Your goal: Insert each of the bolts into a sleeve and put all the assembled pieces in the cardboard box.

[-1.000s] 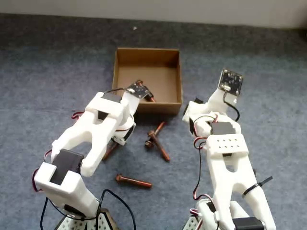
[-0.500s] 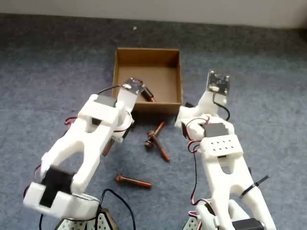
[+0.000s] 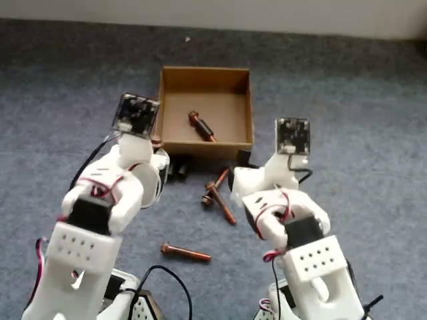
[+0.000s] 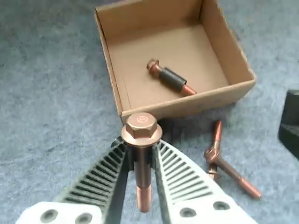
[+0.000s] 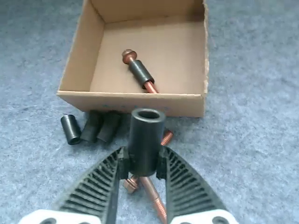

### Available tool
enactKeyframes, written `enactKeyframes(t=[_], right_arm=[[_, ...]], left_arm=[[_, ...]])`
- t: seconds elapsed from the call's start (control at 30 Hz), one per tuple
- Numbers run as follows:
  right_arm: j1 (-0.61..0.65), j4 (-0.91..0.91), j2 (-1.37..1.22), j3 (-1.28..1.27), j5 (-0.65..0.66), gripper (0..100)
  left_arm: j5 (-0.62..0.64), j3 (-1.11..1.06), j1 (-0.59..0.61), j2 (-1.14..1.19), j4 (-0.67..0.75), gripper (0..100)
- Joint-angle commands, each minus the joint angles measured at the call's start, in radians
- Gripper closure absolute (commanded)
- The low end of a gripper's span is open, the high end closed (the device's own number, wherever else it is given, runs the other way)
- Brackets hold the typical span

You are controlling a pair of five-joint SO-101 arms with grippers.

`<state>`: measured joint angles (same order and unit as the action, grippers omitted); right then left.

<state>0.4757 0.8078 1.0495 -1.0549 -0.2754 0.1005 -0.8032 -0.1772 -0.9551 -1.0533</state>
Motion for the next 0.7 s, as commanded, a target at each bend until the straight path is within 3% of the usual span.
enactKeyframes(t=[0.0, 0.37, 0.67], right_arm=[[0.045, -0.101, 0.113, -0.062, 0.068, 99.3], [0.182, -0.312, 0.417, -0.348, 0.199, 99.3], [0.312, -0.466, 0.538, -0.535, 0.333, 99.3]], left_arm=[[0.069, -0.038, 0.008, -0.196, 0.066, 100], [0.155, -0.317, 0.016, -0.607, 0.212, 100], [0.155, -0.407, 0.015, -0.878, 0.216, 100]])
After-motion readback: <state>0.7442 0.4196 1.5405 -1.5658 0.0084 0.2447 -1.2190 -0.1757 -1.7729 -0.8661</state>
